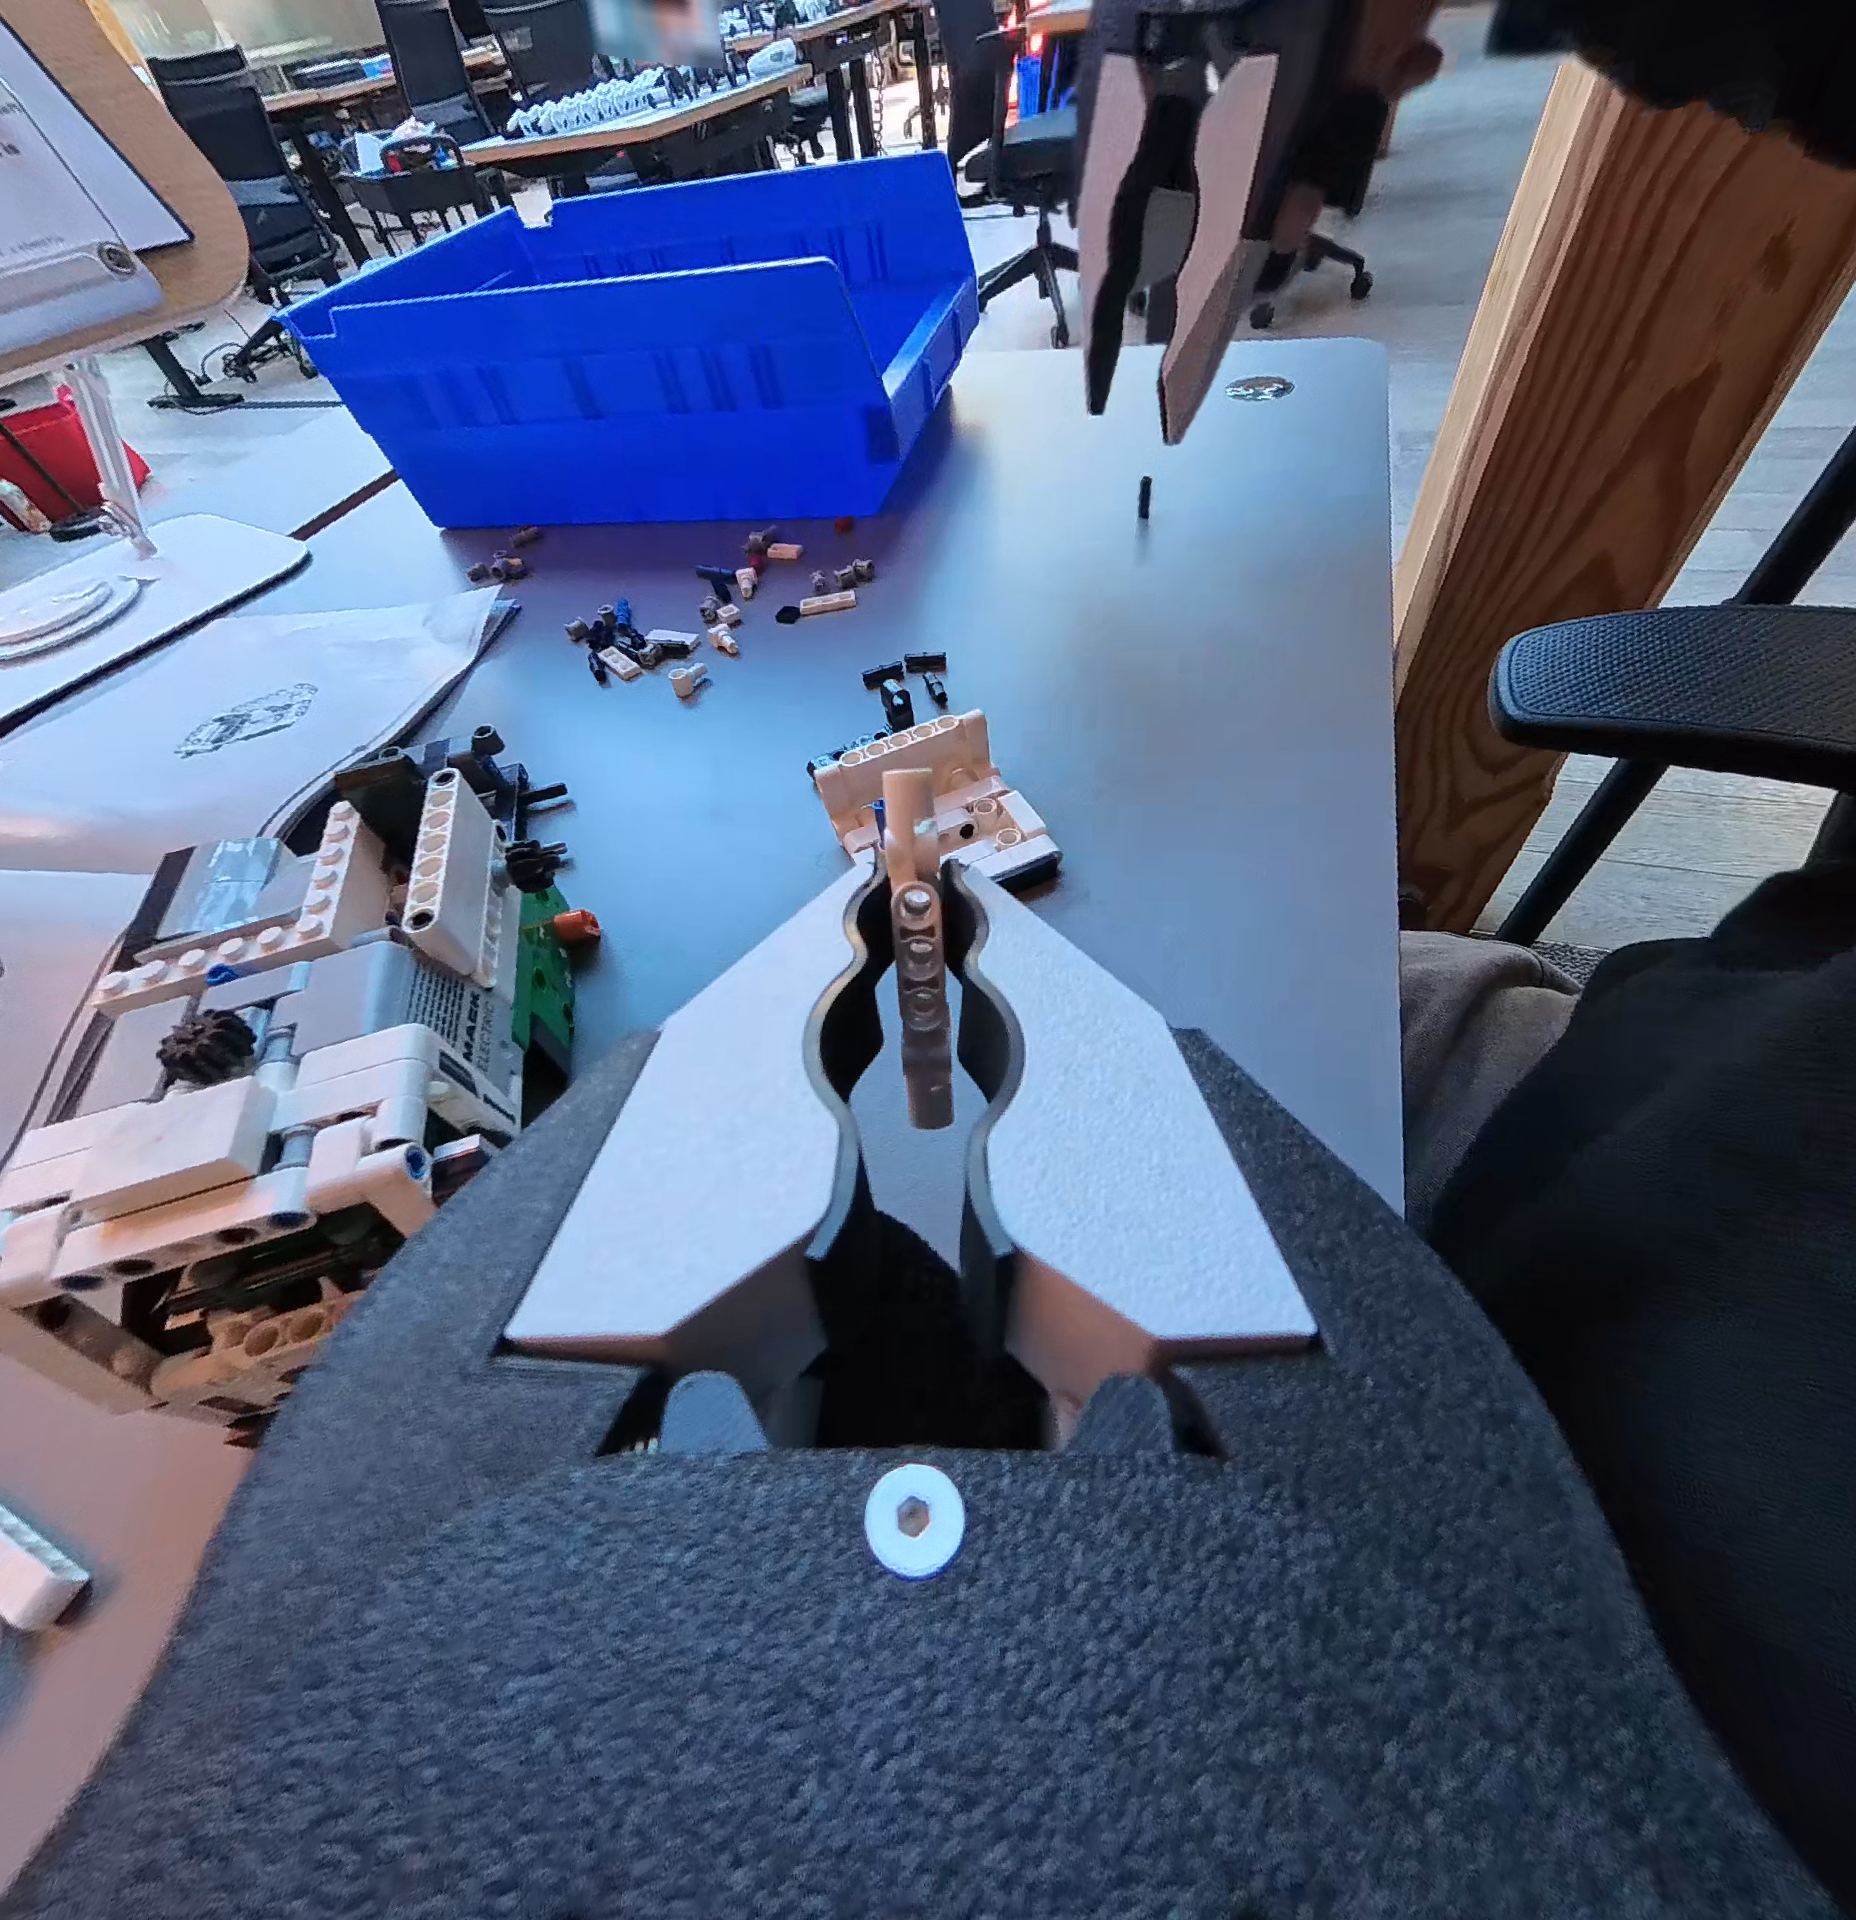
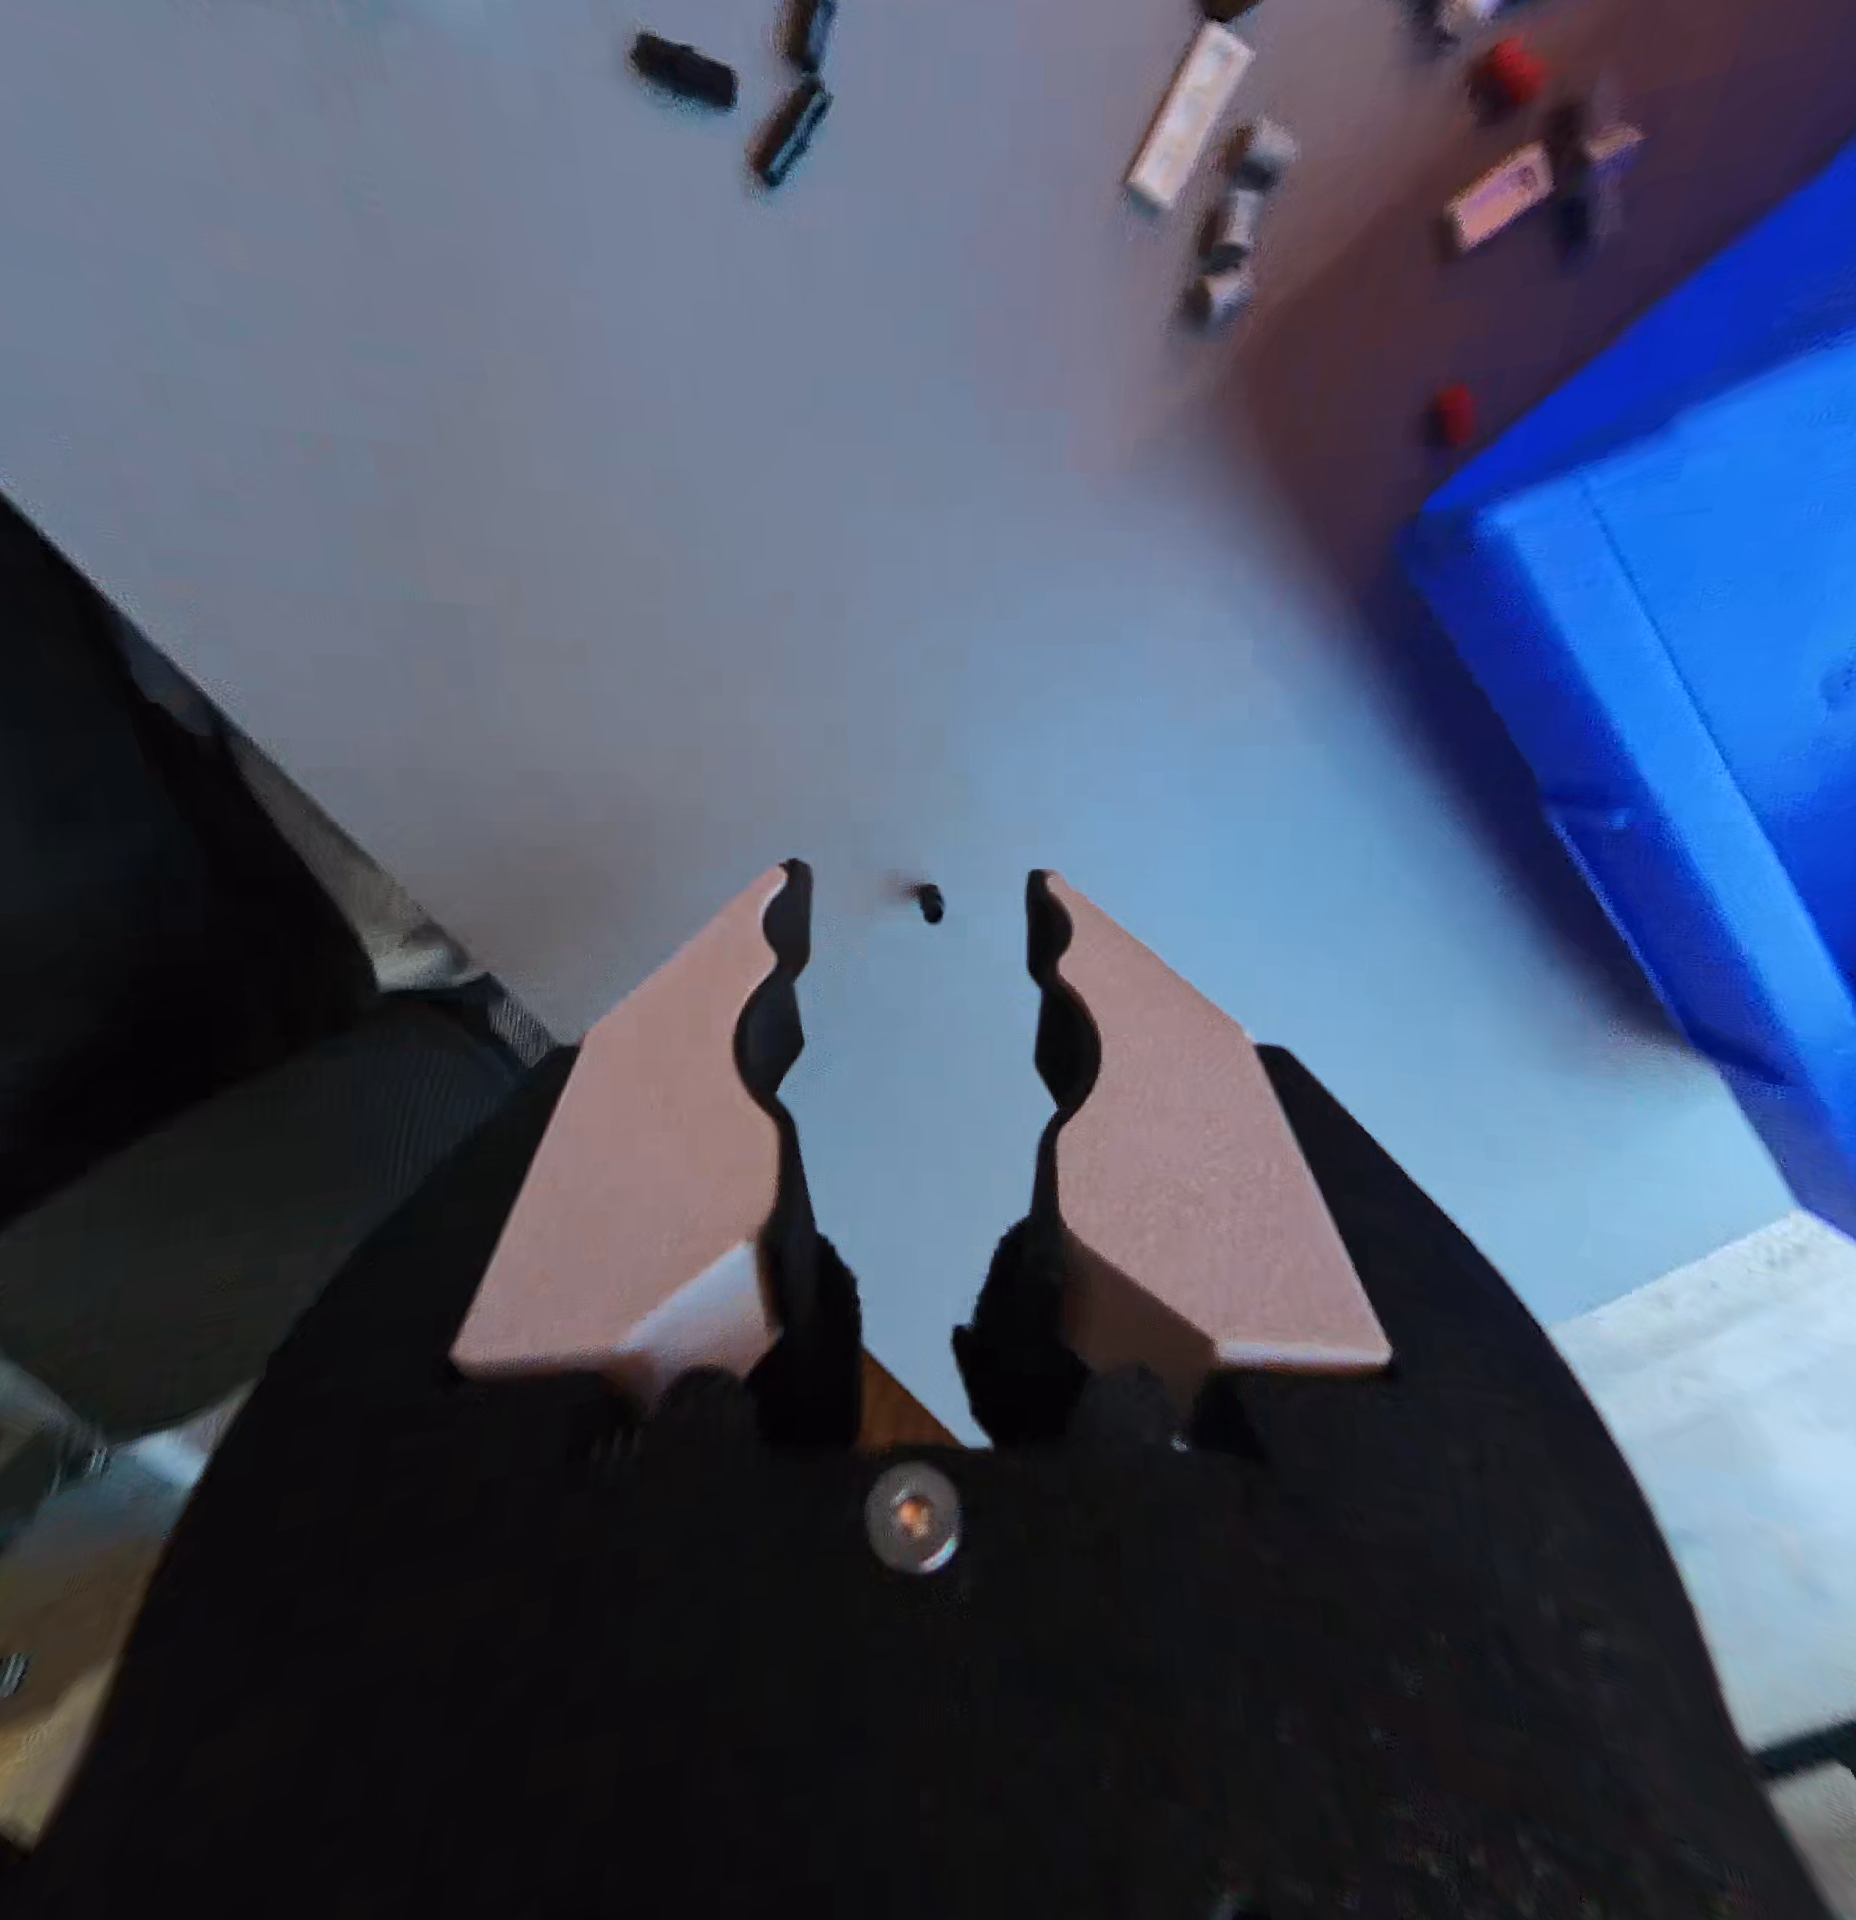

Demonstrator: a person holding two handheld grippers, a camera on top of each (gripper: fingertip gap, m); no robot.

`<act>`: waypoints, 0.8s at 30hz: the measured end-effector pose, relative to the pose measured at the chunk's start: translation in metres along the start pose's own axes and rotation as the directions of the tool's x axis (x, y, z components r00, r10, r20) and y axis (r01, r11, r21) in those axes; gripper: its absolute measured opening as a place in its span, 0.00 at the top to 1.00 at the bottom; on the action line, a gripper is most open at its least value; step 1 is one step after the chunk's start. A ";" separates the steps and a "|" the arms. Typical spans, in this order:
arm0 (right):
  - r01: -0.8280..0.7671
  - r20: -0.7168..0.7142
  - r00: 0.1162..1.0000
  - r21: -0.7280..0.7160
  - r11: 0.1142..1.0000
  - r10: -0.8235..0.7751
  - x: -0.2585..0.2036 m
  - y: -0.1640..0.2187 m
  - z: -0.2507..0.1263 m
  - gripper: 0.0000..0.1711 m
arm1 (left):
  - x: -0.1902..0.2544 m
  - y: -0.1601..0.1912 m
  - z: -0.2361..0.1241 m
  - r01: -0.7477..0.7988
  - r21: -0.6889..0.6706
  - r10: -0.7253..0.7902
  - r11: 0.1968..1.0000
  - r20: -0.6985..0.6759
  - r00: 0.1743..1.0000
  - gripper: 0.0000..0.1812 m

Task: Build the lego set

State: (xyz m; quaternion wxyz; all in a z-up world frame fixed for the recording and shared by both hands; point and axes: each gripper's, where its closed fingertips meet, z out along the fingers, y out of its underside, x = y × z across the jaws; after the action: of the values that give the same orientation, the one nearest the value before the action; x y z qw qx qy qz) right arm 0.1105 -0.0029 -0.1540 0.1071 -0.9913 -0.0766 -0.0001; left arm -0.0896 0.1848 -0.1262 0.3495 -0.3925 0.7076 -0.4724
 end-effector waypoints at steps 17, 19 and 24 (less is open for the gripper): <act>0.096 -0.053 0.994 0.042 0.994 -0.094 0.001 0.019 0.026 0.93 | 0.001 0.001 0.001 0.001 -0.006 -0.001 1.000 -0.006 1.000 0.96; 0.100 -0.067 0.993 0.035 0.994 -0.097 0.003 0.020 0.026 0.93 | 0.001 0.001 0.001 0.000 -0.008 0.000 1.000 -0.008 1.000 0.96; 0.096 -0.062 0.994 0.026 0.995 -0.094 0.005 0.022 0.028 0.95 | 0.002 0.002 0.002 -0.007 -0.013 0.007 1.000 -0.009 1.000 0.96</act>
State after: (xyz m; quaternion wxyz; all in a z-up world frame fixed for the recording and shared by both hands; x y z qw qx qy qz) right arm 0.1180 -0.0178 -0.1865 0.1237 -0.9844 -0.1204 -0.0343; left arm -0.0896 0.1829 -0.1286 0.3454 -0.3902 0.7136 -0.4681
